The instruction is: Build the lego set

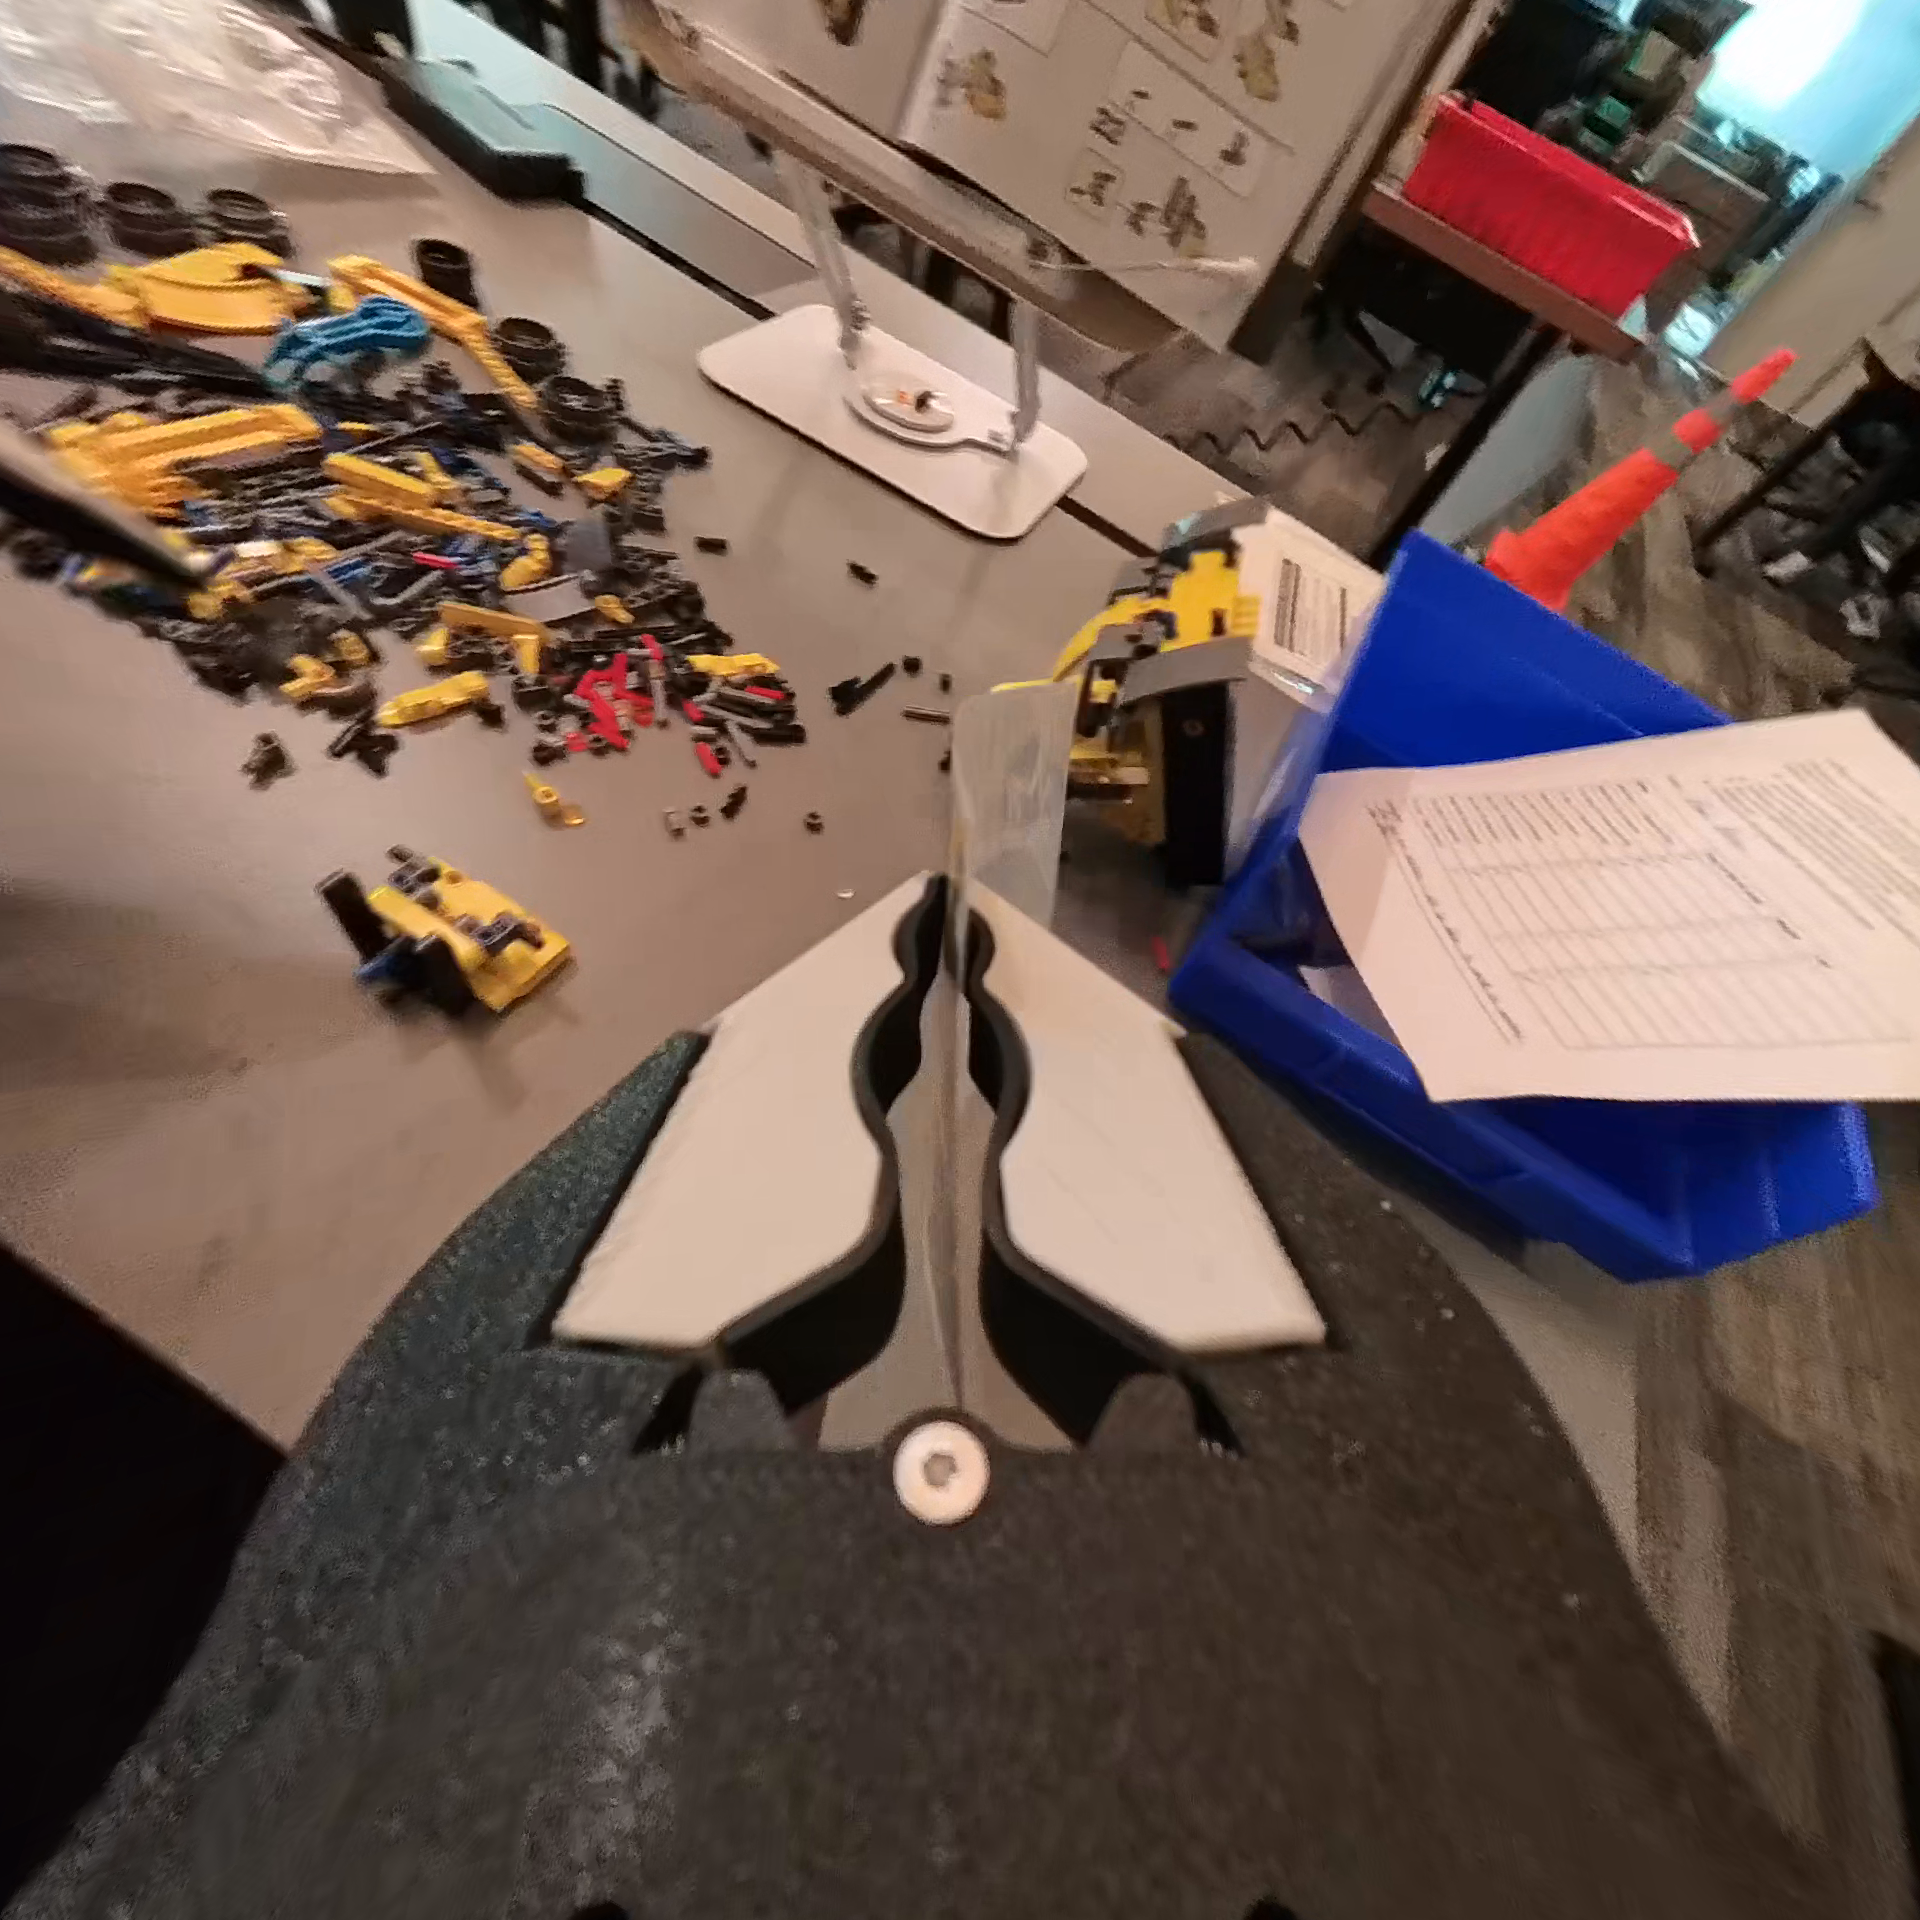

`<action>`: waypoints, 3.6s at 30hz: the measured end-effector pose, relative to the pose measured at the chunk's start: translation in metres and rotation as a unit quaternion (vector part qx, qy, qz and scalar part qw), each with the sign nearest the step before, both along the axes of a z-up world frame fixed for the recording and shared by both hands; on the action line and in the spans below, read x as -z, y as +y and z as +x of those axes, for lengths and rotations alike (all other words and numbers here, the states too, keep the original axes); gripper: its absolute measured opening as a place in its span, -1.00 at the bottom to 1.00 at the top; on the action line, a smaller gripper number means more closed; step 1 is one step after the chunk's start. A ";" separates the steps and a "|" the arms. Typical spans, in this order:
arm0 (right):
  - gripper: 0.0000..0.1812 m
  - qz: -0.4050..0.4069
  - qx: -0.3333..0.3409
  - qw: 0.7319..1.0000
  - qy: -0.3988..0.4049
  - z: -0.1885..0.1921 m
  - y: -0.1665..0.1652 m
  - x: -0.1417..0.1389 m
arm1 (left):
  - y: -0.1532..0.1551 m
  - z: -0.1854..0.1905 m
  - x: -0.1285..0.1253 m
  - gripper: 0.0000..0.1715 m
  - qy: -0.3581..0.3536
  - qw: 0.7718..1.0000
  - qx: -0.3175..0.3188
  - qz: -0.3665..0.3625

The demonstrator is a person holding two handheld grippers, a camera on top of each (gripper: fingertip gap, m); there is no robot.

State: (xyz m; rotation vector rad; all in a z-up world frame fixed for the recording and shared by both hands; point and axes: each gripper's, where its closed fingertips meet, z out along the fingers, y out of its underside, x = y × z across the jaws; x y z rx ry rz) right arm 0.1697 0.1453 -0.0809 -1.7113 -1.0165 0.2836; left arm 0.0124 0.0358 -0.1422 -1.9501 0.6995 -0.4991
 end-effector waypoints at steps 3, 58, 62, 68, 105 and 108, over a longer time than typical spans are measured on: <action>-1.00 0.035 -0.027 0.999 -0.024 0.000 -0.017 -0.002 | 0.013 0.015 -0.008 0.01 -0.004 0.999 0.028 0.014; -0.07 -0.345 -0.196 0.850 0.346 -0.162 -0.071 0.009 | 0.034 0.019 -0.012 -1.00 0.396 0.887 0.019 0.237; -0.37 -0.324 -0.180 0.873 0.318 -0.154 -0.063 0.018 | 0.024 0.033 -0.006 -1.00 0.403 0.882 0.053 0.239; -0.64 -0.218 -0.124 0.940 0.233 -0.133 -0.048 0.011 | 0.035 0.022 -0.015 -1.00 0.406 0.882 0.008 0.237; -1.00 0.190 0.239 0.915 -0.263 0.000 0.066 0.019 | 0.046 0.023 -0.009 -0.52 0.160 0.977 -0.001 0.145; -1.00 0.214 0.248 0.906 -0.268 0.002 0.066 0.010 | 0.046 0.020 -0.009 -0.52 0.143 0.980 -0.002 0.141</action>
